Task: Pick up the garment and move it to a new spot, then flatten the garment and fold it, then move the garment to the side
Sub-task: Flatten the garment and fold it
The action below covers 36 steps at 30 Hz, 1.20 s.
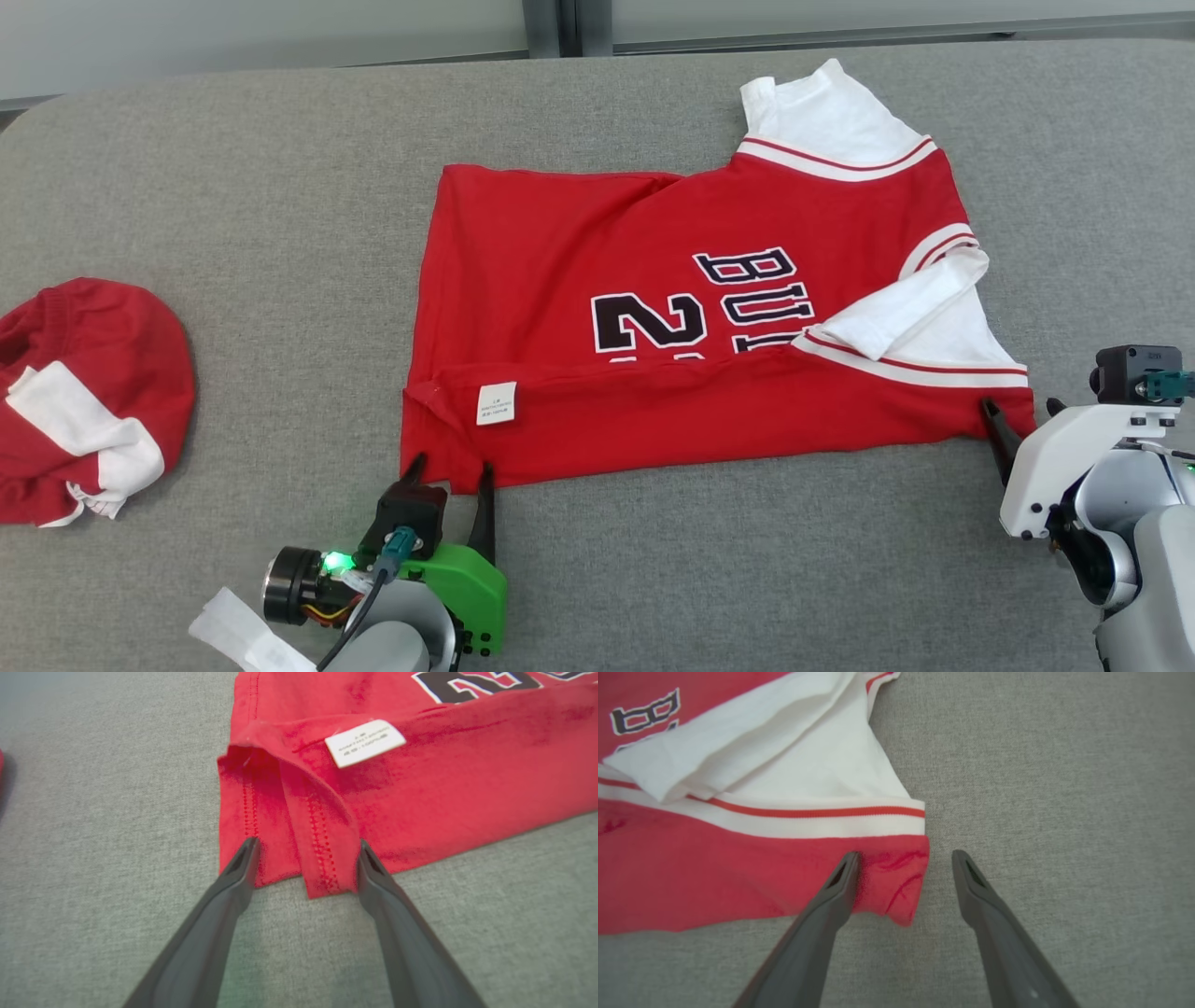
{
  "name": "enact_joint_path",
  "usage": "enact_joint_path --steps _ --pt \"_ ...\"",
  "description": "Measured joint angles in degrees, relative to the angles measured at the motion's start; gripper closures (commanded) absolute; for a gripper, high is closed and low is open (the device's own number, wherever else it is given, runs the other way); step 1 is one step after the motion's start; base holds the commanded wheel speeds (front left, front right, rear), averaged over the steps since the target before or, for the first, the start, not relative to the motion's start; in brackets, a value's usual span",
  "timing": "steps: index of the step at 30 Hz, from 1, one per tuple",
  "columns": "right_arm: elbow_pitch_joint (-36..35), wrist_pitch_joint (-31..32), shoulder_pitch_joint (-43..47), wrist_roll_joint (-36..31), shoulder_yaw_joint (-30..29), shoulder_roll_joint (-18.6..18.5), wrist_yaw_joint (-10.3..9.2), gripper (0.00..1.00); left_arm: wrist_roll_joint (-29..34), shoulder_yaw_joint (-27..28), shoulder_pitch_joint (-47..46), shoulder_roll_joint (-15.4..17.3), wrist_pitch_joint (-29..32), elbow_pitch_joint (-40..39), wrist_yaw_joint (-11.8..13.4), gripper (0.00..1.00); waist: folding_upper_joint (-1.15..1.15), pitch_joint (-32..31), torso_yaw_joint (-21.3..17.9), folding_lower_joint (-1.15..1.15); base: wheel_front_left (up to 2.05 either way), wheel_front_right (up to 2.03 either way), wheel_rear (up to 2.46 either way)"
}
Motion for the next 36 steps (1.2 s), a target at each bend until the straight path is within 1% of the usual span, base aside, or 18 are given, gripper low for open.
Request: enact_joint_path --steps 5,11,14,15,16,17,18,23,26,28,30,33,36 --pt "3.05 -0.45 -0.48 -0.81 -0.6 0.45 0.0 0.0 -0.44 1.32 -0.41 -0.25 -0.91 2.41 0.45 0.0 0.0 0.16 0.51 0.0 0.0 0.0 0.0" --pt "4.9 -1.36 -1.62 -1.63 -1.0 0.89 0.01 0.0 -1.05 3.01 -0.88 -0.15 -1.79 4.22 0.99 0.0 0.0 0.32 0.7 0.0 0.0 0.0 0.0" --pt "5.71 -1.31 -1.93 -1.51 -0.86 1.11 0.01 0.0 -1.87 3.44 -0.88 -0.16 -1.79 4.85 0.35 0.0 0.0 0.35 0.62 0.0 0.0 0.0 0.0" --pt "6.0 -1.01 -2.16 -1.01 -0.64 1.13 0.01 0.09 -2.4 3.64 -0.88 -0.19 -1.79 5.05 -0.42 0.0 0.0 0.36 0.57 0.0 0.0 0.0 0.0" --pt "6.28 -0.79 -2.43 -0.64 -0.41 1.12 0.01 0.71 -3.32 3.87 -0.87 -0.23 -1.75 5.32 -1.14 0.06 0.0 0.36 0.52 0.0 0.0 0.0 0.0" --pt "6.38 -0.7 -2.56 -0.32 0.01 1.03 0.0 1.0 -3.83 3.96 -0.88 -0.25 -1.71 5.6 -1.69 0.64 0.0 0.36 0.47 0.0 0.0 0.0 0.0" --pt "6.49 -0.27 -2.58 0.15 0.51 0.91 0.0 1.0 -4.02 4.05 -0.9 -0.27 -1.71 5.76 -2.2 1.0 0.0 0.33 0.45 0.0 0.0 0.0 0.0" --pt "6.05 -0.16 -2.28 2.12 1.09 0.2 0.11 1.0 -5.66 4.43 -0.91 -0.52 -1.54 6.35 -5.68 1.0 0.0 -0.07 0.41 0.0 0.0 0.0 0.0" --pt "4.52 -0.46 -0.88 4.28 0.51 -0.4 0.11 1.0 -7.58 5.46 -0.25 -0.4 -1.62 5.72 -7.54 1.0 0.0 -0.52 0.43 0.0 0.0 0.0 0.0" --pt "3.19 -0.64 0.09 5.21 0.19 -0.9 0.11 1.0 -8.87 6.16 0.68 -0.08 -1.74 4.34 -9.35 1.0 0.0 -0.85 0.43 0.0 0.0 0.0 0.0" --pt "1.35 -0.67 1.27 6.62 -0.56 -1.38 0.11 1.0 -10.49 6.49 2.22 0.59 -1.56 2.49 -11.66 1.0 0.0 -1.23 0.41 0.0 0.0 0.0 0.0" --pt "-1.98 -0.09 3.86 8.96 -1.62 -1.64 0.1 1.0 -12.01 6.54 4.27 1.99 -0.21 -0.58 -13.6 1.0 0.0 -1.83 0.39 0.0 0.0 0.0 0.0" --pt "-6.15 1.25 6.86 11.1 -2.4 -1.63 0.07 1.0 -13.58 6.79 6.77 3.72 1.37 -4.57 -14.39 1.0 0.0 -2.31 0.25 0.0 0.0 0.0 0.0"
